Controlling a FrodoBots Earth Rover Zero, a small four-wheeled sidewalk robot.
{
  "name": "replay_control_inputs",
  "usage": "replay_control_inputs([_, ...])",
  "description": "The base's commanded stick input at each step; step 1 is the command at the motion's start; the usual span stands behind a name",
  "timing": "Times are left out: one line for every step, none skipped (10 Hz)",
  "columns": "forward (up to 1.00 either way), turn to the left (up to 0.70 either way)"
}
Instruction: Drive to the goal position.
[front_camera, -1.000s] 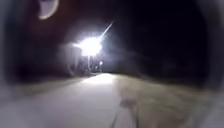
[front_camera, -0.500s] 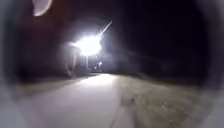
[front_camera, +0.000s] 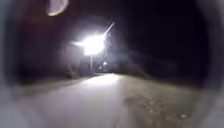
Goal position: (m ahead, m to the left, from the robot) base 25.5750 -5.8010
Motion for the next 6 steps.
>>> replay_control_inputs([1.0,0.0])
replay_control_inputs([1.0,0.0])
replay_control_inputs([1.0,0.0])
replay_control_inputs([1.0,0.23])
replay_control_inputs([1.0,0.13])
replay_control_inputs([1.0,0.0])
